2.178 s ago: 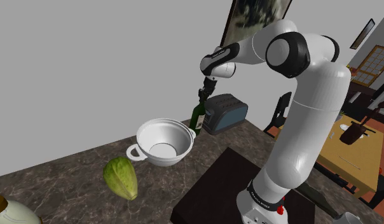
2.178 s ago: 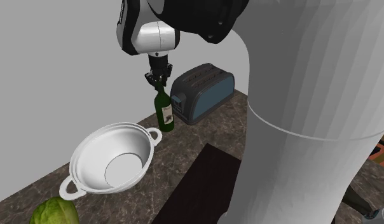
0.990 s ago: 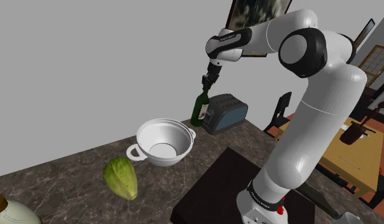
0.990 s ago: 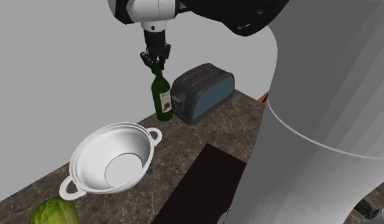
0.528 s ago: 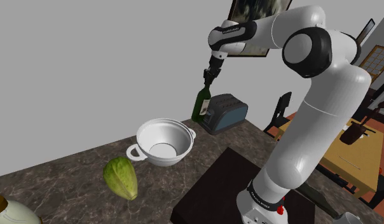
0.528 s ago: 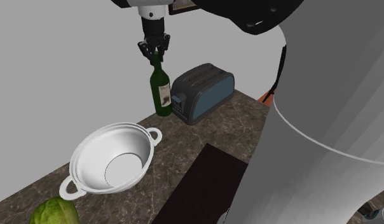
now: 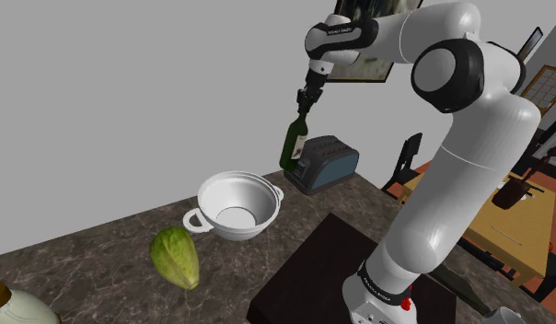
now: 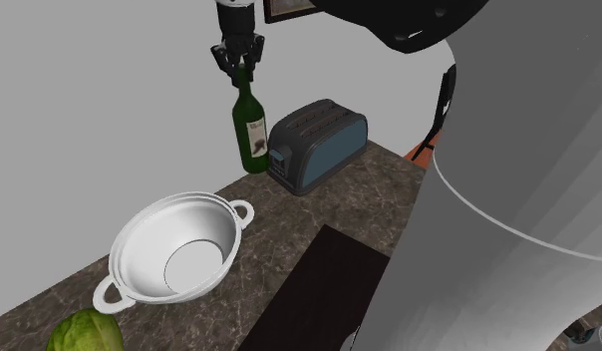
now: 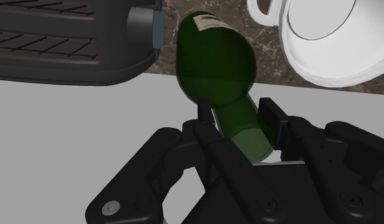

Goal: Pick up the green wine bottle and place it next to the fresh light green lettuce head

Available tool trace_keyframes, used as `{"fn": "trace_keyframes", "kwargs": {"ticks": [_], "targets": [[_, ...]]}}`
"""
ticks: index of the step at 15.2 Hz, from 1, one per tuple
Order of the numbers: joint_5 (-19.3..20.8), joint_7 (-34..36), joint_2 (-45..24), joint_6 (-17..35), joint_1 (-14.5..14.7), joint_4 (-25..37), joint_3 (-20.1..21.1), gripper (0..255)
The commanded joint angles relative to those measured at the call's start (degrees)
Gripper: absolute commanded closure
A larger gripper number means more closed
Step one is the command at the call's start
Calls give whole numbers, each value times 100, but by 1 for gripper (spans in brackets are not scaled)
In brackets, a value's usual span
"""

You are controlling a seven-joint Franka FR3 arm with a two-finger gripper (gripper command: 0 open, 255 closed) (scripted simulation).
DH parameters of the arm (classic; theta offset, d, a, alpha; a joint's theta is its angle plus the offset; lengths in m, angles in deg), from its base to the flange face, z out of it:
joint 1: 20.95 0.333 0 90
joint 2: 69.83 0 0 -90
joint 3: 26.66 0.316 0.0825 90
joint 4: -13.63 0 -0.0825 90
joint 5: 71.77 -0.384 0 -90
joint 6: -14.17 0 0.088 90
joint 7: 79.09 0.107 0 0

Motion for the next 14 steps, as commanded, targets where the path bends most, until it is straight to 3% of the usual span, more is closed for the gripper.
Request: {"fn": "trace_keyframes", "kwargs": {"ticks": [1,14], "targets": [[17,18,32,-162,2,133,0,255],[11,50,-23,-1179,-24,1201,-18,255]]}}
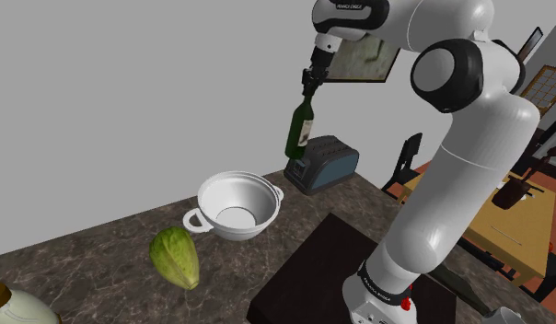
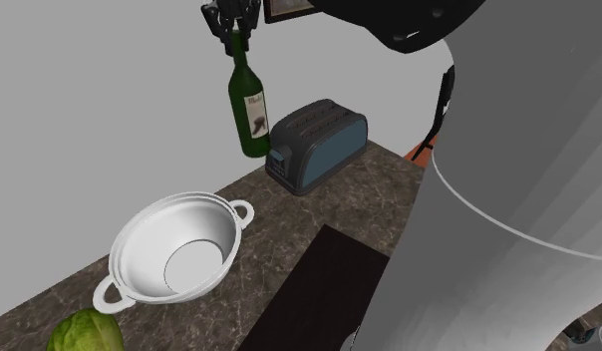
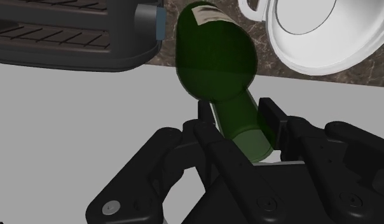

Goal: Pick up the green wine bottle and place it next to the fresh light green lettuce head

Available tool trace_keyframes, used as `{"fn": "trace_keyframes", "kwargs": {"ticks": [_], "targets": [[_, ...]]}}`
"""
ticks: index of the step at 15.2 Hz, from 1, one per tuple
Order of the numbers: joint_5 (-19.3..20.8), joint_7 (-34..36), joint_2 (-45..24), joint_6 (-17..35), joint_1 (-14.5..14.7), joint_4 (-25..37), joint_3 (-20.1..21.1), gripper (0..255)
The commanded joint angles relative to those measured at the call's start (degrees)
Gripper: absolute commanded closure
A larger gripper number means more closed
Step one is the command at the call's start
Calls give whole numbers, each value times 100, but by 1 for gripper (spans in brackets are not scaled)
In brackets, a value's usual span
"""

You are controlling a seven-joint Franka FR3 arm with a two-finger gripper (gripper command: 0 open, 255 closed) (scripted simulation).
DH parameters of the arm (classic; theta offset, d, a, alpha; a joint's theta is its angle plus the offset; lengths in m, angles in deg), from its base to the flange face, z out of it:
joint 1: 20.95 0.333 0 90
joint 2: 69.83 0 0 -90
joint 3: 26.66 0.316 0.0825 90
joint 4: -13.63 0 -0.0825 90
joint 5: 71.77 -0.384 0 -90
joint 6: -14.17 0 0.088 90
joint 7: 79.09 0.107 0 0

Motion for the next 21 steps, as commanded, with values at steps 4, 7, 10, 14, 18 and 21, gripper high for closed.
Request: {"fn": "trace_keyframes", "kwargs": {"ticks": [4,7,10,14,18,21], "targets": [[-29,-7,-77,-424,-26,493,-15,255],[-58,-14,-150,-681,-46,817,-25,255],[-96,-25,-241,-948,-74,1168,-37,255],[-163,-44,-398,-1323,-124,1686,-57,255],[-257,-69,-603,-1730,-199,2282,-80,255],[-351,-91,-801,-2065,-280,2800,-99,255]]}}
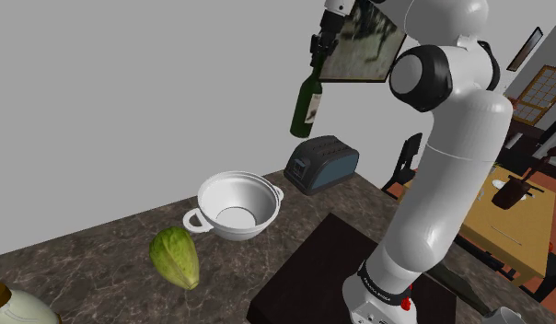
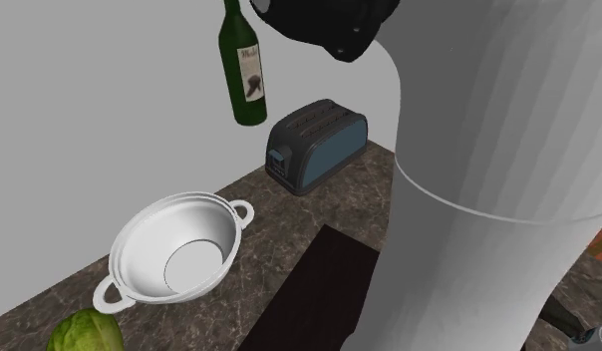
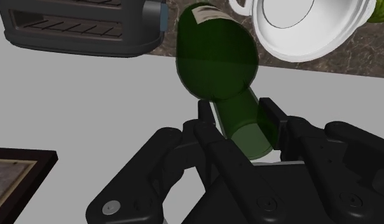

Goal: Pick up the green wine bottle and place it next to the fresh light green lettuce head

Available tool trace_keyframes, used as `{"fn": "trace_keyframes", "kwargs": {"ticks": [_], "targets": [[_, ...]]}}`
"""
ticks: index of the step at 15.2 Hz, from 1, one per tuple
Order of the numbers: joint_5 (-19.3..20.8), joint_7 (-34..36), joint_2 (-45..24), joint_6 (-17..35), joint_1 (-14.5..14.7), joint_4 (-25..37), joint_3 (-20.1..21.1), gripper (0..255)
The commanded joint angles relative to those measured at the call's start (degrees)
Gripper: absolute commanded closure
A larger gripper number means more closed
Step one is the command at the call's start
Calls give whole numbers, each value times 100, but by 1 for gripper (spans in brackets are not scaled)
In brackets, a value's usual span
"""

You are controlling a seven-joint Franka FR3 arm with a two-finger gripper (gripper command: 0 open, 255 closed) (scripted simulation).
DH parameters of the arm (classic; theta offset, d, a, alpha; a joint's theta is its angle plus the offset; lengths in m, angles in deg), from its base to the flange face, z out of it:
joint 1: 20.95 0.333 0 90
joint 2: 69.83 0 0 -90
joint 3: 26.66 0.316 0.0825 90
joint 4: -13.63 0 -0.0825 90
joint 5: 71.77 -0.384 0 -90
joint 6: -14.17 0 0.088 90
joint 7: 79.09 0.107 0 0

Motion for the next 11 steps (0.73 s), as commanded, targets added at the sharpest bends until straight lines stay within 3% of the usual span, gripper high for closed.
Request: {"fn": "trace_keyframes", "kwargs": {"ticks": [1,7,11], "targets": [[-80,-29,-164,-266,-77,417,-19,255],[-413,-64,-818,-1138,-418,1910,-40,255],[180,502,322,-353,410,81,121,255]]}}
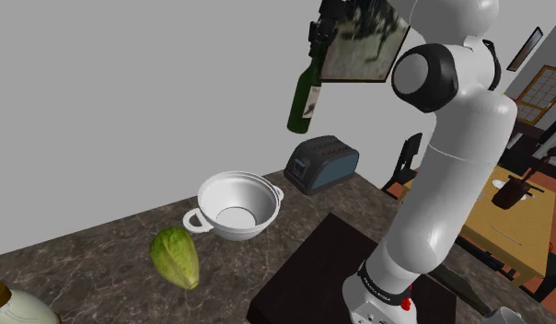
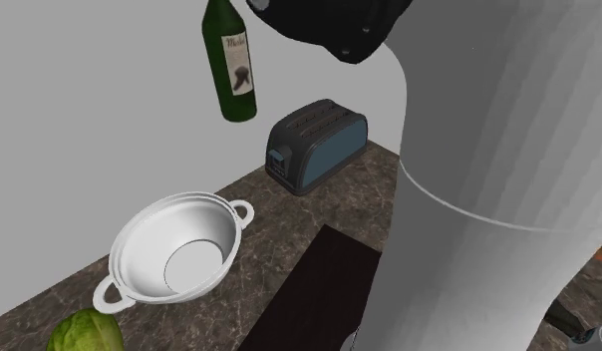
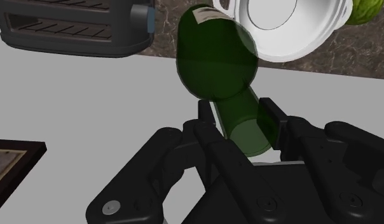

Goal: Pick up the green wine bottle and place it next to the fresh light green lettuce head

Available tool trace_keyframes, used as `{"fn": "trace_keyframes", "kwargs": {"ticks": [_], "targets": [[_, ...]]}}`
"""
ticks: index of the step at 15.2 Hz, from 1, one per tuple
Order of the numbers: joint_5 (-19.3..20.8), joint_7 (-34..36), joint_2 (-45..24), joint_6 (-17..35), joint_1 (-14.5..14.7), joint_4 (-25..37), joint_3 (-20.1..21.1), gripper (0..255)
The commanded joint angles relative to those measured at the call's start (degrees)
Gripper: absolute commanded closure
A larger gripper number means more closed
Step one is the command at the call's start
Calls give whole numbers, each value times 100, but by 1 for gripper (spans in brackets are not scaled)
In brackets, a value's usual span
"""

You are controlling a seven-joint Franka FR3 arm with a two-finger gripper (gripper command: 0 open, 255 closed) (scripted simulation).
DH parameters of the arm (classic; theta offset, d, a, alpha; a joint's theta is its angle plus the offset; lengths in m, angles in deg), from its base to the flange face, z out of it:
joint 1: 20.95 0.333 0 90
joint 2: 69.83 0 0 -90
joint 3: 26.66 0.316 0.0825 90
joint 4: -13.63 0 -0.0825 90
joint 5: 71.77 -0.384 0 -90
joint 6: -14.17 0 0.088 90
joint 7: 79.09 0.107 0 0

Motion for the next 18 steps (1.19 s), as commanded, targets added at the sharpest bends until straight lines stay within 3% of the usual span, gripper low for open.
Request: {"fn": "trace_keyframes", "kwargs": {"ticks": [1,9,18], "targets": [[212,294,404,300,288,-656,114,255],[705,1532,1571,1012,1002,-2442,771,255],[831,2838,2192,1520,1520,-3572,1551,255]]}}
